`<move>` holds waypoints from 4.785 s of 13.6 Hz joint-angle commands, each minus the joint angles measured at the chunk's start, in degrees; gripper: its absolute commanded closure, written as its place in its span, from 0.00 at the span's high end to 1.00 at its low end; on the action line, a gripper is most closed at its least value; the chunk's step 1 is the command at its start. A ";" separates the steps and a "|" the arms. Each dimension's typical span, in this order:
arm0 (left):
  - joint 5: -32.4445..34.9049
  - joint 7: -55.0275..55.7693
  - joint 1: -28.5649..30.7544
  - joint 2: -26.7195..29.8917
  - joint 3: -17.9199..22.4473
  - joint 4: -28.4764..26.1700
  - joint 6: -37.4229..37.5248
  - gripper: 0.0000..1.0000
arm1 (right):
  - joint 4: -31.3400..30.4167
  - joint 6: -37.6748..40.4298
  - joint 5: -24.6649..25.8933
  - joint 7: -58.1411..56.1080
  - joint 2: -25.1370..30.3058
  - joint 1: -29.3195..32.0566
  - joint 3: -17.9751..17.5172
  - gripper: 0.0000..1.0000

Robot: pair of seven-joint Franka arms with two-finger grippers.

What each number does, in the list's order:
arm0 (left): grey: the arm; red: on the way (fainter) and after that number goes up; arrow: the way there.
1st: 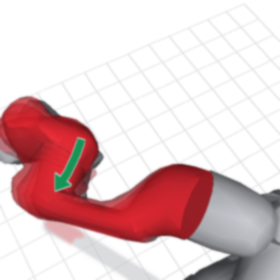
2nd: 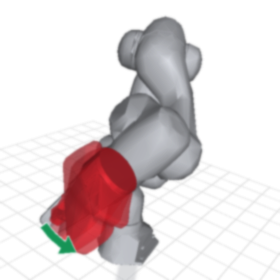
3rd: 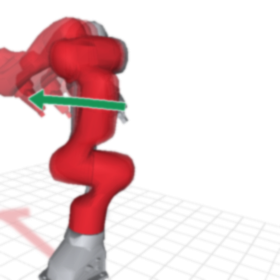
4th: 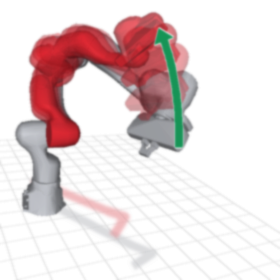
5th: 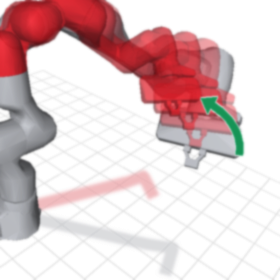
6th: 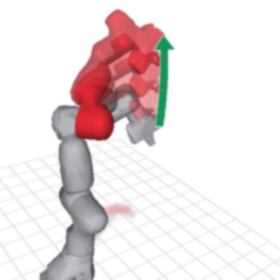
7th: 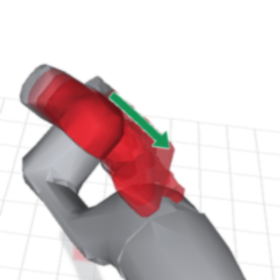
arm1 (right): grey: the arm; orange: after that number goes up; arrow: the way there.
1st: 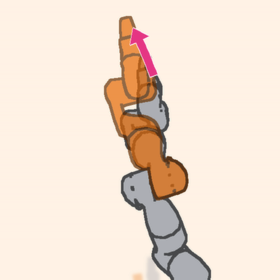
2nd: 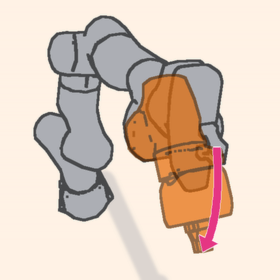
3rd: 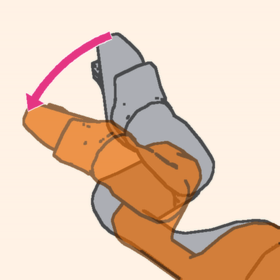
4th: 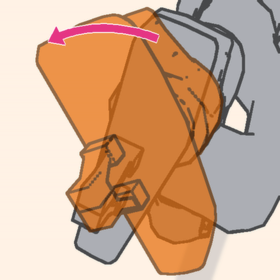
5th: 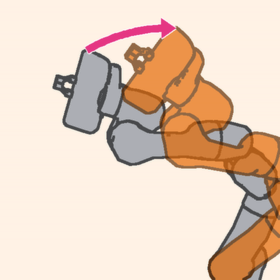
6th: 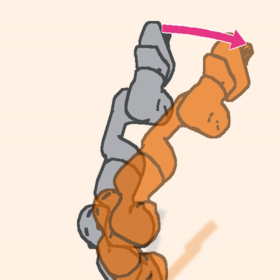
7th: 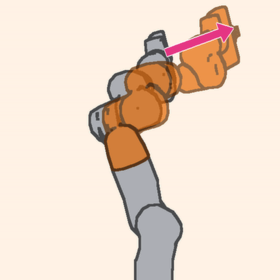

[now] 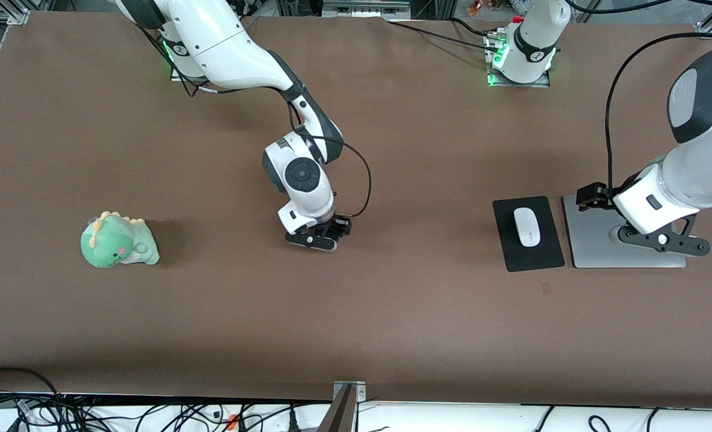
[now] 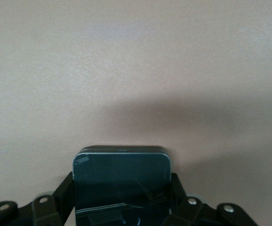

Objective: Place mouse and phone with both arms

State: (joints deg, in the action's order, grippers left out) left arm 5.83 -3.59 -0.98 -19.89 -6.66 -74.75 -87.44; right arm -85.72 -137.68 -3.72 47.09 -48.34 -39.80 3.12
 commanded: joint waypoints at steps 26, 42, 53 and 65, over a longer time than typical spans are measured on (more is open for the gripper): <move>-2.05 -1.51 -7.02 17.79 7.72 -16.40 -2.64 1.00 | -25.72 -6.11 -0.24 -52.28 15.82 25.82 5.32 0.38; -2.67 -1.51 -4.74 17.87 8.77 -16.22 -2.73 1.00 | -6.49 19.26 -6.13 -51.57 17.04 26.70 5.67 1.00; -3.20 -2.30 -2.71 15.33 8.86 -16.04 -3.43 1.00 | -0.32 48.64 -0.34 -51.13 36.46 26.71 13.05 1.00; -2.76 -2.30 -2.62 13.82 8.68 -13.93 -3.70 1.00 | 0.56 45.15 3.36 -50.96 39.55 33.12 7.34 1.00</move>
State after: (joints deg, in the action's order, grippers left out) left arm 2.75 -4.91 -3.81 -5.94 1.93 -90.20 -92.63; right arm -84.72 -90.04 -1.11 -4.44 -8.63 -7.31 11.54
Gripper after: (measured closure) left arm 0.000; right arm 0.000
